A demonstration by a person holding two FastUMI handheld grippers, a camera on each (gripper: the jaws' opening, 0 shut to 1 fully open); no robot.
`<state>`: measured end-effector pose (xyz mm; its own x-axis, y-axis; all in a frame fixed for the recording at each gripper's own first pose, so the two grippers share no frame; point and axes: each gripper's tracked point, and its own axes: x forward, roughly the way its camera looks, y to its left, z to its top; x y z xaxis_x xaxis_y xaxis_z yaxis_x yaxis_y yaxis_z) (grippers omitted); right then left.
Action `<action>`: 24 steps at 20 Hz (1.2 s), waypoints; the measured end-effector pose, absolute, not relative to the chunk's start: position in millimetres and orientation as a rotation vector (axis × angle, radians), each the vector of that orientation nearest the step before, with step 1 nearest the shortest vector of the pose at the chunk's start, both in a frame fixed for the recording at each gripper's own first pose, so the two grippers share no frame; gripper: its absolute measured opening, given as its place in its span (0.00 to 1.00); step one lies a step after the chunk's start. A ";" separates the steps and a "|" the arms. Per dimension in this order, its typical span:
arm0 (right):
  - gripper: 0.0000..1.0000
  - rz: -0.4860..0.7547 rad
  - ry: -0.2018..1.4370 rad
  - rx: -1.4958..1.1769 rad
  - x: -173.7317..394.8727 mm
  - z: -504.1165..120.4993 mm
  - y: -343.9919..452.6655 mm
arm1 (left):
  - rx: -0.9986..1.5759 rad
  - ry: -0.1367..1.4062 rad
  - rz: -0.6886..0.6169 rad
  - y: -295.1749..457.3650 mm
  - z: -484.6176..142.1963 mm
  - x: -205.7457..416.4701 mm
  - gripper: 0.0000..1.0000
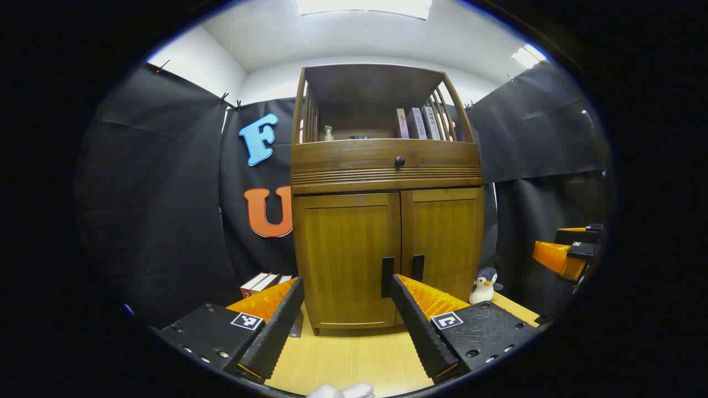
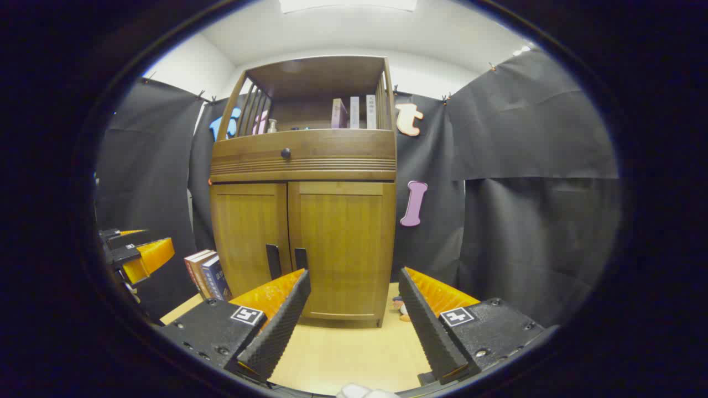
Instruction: Open the right door of the double-door shoe cabinet with the right hand, and open the left door with the left hand.
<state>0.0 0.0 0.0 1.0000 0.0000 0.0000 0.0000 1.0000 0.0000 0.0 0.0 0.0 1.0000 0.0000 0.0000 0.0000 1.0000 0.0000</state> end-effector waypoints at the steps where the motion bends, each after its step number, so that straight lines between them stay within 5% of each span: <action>1: 1.00 -0.003 0.003 0.005 0.5 -1.4 -0.5 | 0.002 0.002 -0.001 0.6 -0.5 -0.7 1.00; 7: 1.00 -0.002 0.016 0.018 0.1 -3.9 0.9 | 0.007 0.010 0.017 11.1 -4.6 -4.6 0.89; 8: 1.00 -0.003 0.019 0.016 0.0 -3.5 0.3 | 0.007 0.007 0.021 12.7 -4.3 -5.0 0.96; 18: 1.00 0.005 0.035 0.009 -0.4 -5.2 1.0 | 0.016 0.010 0.031 20.8 -6.5 -5.5 1.00; 24: 1.00 0.025 0.062 0.005 3.9 -13.3 3.6 | 0.007 0.005 0.045 23.0 -4.8 -5.4 0.96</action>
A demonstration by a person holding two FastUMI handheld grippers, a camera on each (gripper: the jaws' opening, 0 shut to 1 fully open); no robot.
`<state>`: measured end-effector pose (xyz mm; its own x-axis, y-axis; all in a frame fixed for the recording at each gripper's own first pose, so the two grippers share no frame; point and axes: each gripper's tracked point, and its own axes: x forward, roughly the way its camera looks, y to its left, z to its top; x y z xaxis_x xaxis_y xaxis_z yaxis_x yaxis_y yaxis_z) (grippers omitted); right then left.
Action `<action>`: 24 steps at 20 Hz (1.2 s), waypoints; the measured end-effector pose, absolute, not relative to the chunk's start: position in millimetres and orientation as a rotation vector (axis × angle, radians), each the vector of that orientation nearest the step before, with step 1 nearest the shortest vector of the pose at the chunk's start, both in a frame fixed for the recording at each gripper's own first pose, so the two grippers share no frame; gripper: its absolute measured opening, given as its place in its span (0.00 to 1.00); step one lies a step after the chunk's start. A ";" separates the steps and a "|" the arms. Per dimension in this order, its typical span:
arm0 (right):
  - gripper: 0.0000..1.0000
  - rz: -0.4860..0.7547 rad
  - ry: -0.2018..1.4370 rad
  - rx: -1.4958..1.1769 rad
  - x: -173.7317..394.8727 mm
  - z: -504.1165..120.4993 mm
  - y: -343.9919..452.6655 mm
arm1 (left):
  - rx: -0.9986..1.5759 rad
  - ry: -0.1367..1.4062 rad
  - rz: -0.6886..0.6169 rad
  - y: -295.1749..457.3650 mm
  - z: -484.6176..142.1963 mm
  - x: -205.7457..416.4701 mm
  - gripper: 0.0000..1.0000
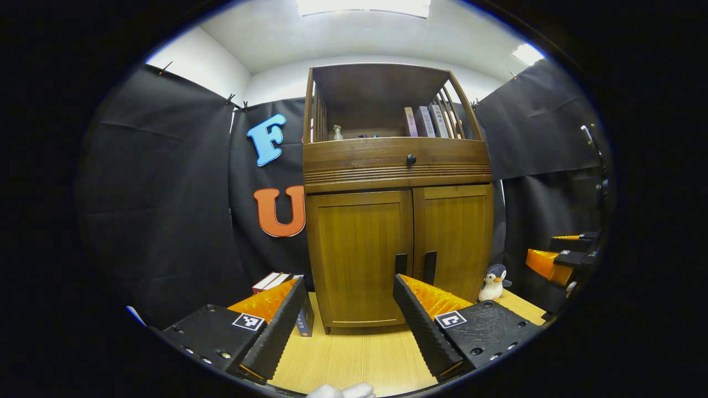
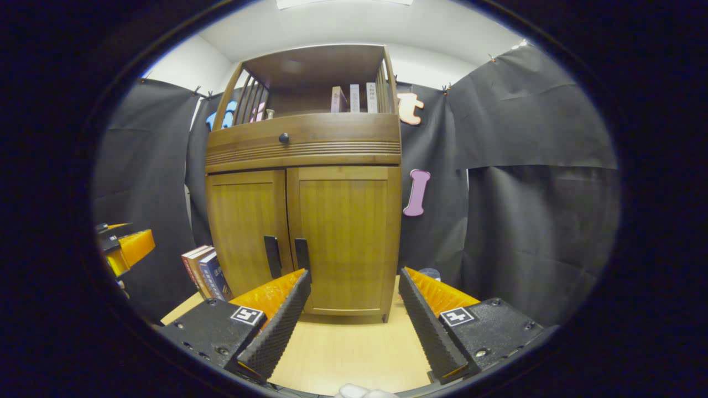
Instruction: Open the right door of the double-door shoe cabinet with the right hand, and open the left door with the left hand.
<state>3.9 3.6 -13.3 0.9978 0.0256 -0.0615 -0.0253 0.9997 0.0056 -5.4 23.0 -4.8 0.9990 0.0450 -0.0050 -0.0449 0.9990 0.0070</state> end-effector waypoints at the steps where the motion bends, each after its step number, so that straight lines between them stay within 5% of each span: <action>1: 1.00 0.033 0.070 0.004 6.3 -16.2 3.3 | 0.011 0.004 0.053 24.2 -3.5 -5.2 0.96; 24: 1.00 0.247 0.193 -0.036 229.5 -74.4 120.6 | -0.005 0.071 0.335 88.7 -10.0 -49.7 0.96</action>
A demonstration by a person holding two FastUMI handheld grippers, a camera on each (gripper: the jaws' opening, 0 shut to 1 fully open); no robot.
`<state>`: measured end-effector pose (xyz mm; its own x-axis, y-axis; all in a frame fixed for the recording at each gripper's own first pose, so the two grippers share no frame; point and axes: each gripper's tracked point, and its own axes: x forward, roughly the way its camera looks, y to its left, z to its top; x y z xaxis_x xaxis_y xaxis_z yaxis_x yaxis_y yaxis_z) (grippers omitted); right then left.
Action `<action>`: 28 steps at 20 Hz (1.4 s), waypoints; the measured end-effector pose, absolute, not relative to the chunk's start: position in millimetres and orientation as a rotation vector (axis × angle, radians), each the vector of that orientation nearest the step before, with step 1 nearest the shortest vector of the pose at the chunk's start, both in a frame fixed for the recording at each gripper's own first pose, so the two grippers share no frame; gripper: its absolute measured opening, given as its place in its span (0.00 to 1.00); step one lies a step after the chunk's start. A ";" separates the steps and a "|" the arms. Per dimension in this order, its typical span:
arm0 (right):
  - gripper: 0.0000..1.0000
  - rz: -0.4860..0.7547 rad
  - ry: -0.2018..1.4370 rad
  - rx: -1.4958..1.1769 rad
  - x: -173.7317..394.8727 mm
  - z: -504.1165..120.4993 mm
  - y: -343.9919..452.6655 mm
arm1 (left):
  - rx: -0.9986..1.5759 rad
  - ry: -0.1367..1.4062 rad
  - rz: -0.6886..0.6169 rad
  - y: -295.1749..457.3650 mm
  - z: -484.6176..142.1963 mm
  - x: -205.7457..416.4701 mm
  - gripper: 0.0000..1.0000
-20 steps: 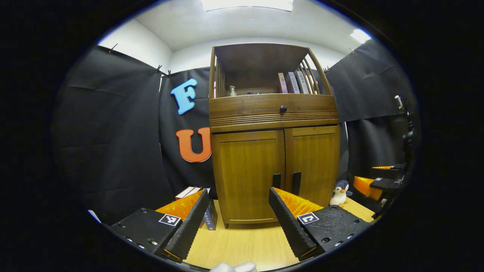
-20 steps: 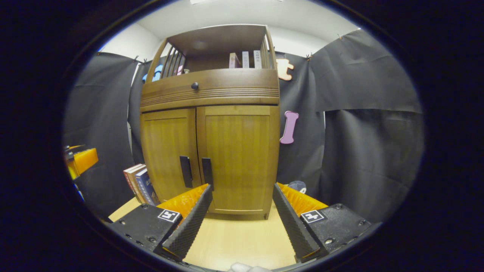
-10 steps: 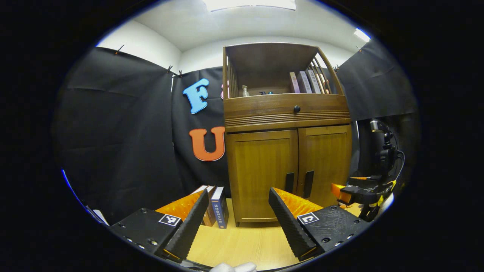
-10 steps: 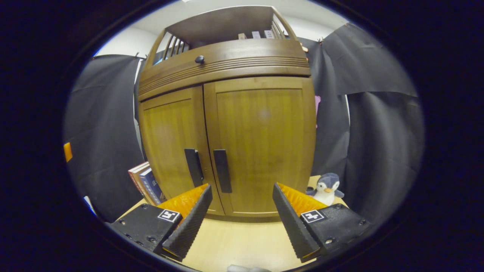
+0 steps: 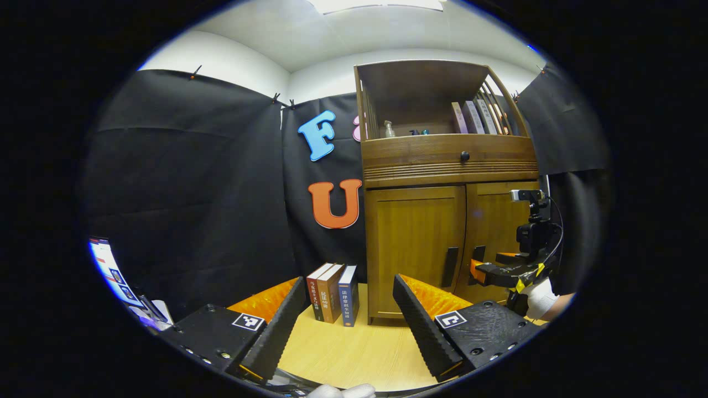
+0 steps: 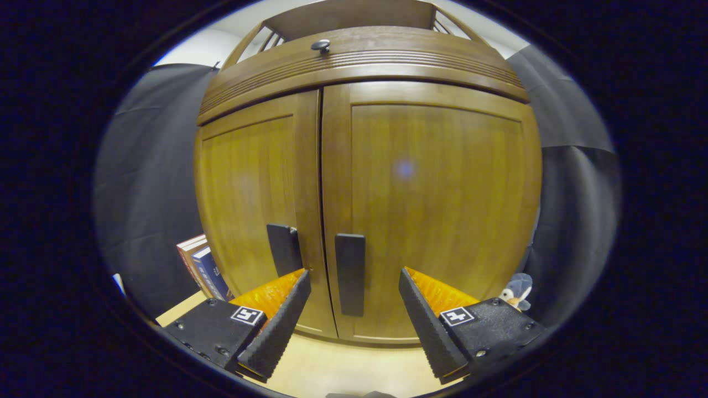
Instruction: Open the right door of the double-door shoe cabinet with the right hand, and open the left door with the left hand.
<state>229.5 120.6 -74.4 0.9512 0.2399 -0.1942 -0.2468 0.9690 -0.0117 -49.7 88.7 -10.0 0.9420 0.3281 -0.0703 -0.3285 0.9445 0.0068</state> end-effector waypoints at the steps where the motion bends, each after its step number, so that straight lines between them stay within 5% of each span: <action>1: 1.00 0.246 0.203 -0.038 238.3 -76.2 123.7 | -0.010 0.079 0.348 90.0 -11.9 -52.1 0.96; 4: 1.00 0.230 0.233 -0.037 261.0 -86.4 125.7 | -0.023 0.096 0.377 92.1 -15.7 -59.1 0.96; 8: 0.83 0.214 0.266 -0.031 270.1 -96.8 122.5 | -0.026 0.095 0.394 94.2 -14.1 -61.3 0.96; 13: 0.37 0.269 0.288 -0.044 268.6 -102.5 133.4 | -0.027 0.082 0.371 89.4 -11.2 -53.8 0.96; 28: 0.34 0.350 0.303 -0.072 193.9 -105.2 104.9 | -0.027 0.070 0.269 79.9 -20.5 -52.1 0.96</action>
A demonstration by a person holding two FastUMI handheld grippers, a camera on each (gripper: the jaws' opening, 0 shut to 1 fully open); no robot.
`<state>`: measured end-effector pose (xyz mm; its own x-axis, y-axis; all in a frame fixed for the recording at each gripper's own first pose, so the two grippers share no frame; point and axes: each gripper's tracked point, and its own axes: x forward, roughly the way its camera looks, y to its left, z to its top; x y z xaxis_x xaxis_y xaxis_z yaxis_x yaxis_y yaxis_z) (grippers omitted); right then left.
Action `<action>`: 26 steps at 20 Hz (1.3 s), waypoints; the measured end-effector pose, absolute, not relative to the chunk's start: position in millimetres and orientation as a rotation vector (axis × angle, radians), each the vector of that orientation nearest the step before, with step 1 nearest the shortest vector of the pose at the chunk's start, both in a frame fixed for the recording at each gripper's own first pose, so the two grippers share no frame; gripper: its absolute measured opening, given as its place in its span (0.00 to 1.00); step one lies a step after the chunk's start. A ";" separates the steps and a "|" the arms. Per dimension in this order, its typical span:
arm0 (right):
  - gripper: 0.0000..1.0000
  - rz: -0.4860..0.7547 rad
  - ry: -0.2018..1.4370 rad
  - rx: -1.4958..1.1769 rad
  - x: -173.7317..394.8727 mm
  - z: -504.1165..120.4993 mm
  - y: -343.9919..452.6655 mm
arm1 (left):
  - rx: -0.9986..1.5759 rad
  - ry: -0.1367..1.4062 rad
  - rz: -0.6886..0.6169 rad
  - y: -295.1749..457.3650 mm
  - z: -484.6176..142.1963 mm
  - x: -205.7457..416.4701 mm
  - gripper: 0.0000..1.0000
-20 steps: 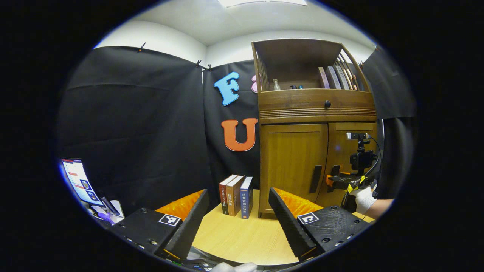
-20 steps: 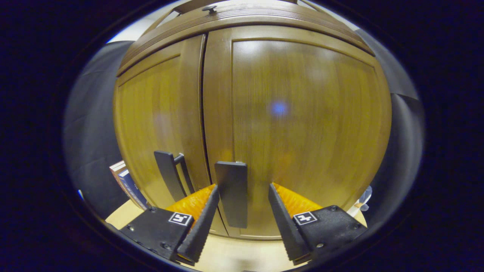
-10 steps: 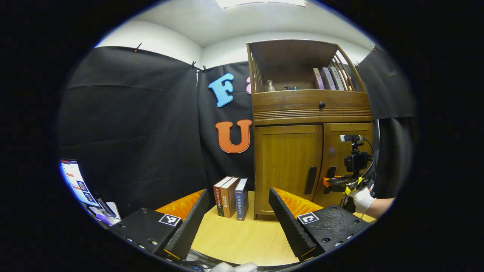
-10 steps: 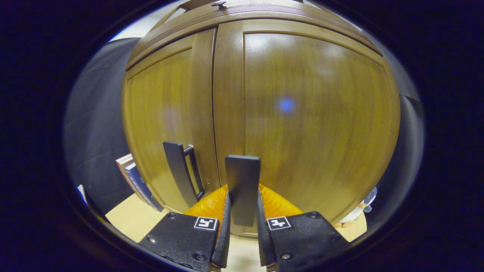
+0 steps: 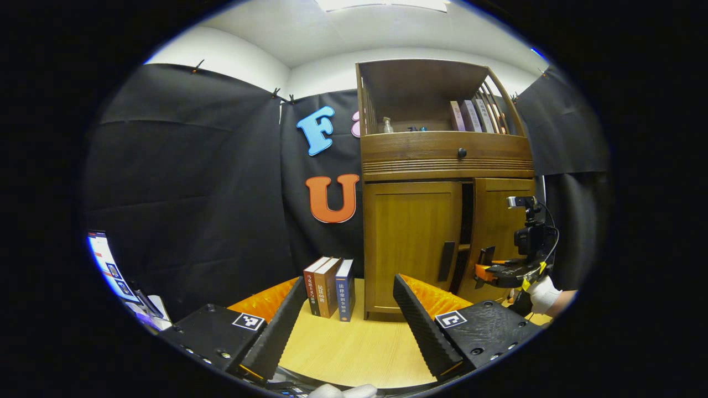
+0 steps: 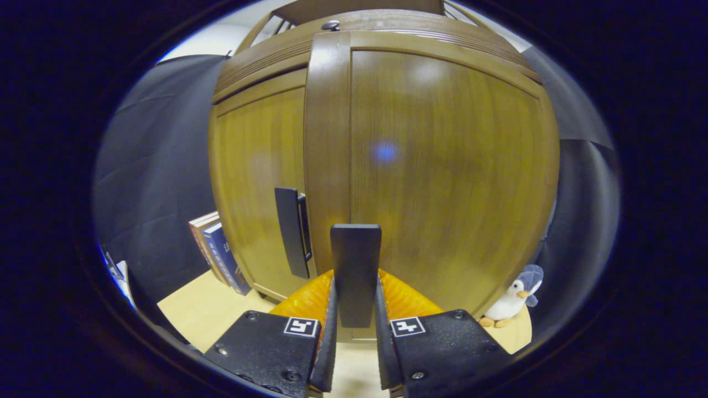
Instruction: Open the right door of the double-door shoe cabinet with the right hand, and open the left door with the left hand.
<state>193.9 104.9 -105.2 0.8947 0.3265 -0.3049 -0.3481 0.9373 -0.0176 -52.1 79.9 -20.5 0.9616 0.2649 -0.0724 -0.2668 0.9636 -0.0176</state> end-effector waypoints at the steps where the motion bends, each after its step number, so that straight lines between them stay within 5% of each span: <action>1: 0.35 0.350 0.304 -0.069 186.1 -105.8 101.2 | -0.027 0.067 0.256 76.5 -20.2 -50.5 0.96; 13: 0.34 0.305 0.316 -0.016 101.2 -109.8 20.6 | -0.038 0.066 0.000 -3.1 -27.8 -16.4 0.96; 26: 0.20 0.069 0.312 0.056 67.5 -112.4 -62.1 | -0.041 0.079 -0.204 -64.2 -26.2 5.0 0.96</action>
